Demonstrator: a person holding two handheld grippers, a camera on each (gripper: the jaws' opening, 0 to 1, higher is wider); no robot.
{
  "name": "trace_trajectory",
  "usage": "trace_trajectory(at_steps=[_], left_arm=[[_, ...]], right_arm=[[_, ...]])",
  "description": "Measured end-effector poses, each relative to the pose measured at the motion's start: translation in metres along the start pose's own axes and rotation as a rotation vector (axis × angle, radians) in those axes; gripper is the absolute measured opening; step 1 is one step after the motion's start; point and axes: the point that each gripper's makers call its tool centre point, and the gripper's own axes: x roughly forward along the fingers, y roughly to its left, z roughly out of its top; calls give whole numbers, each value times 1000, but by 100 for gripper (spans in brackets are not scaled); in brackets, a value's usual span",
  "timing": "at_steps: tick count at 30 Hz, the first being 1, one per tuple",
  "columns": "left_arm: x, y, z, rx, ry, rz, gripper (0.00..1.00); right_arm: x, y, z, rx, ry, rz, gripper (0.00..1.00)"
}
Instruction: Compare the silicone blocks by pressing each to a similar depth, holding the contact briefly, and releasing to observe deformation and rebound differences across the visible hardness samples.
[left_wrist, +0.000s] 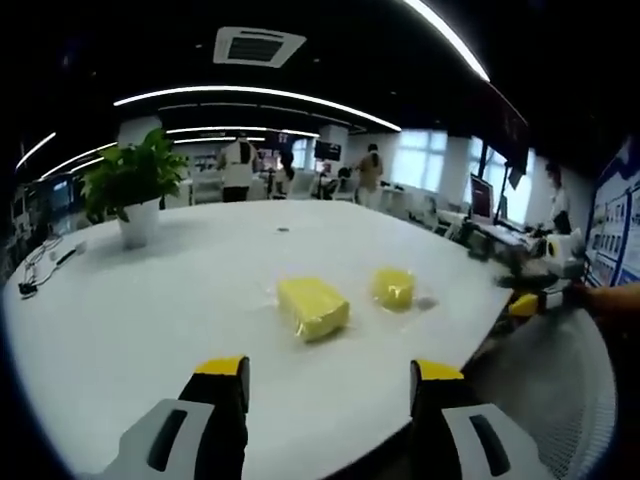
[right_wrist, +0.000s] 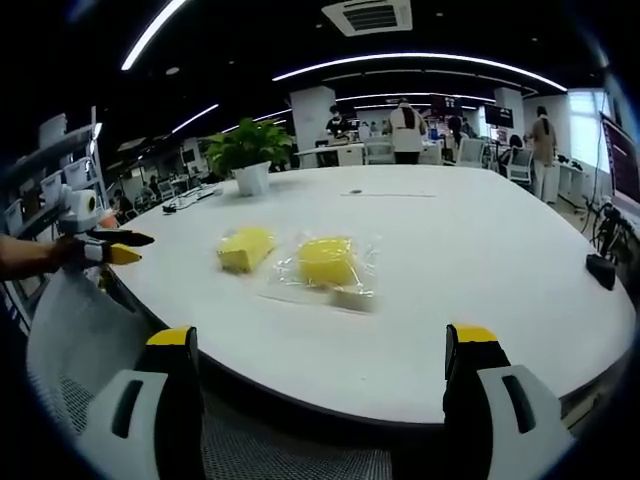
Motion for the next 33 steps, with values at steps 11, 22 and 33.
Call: trace_trajectory(at_steps=[11,22,33], left_arm=[[18,12,-7,-54,22,-6,63],[39,15,-4,-102,17,-5,66],[56,14,-5,-178,23,5,65]], right_arm=[[1,0,0,-2,1,-1,96],[1,-1,0,-4,1,-1,96],[0,-2,0,-4,-2,-4,96]])
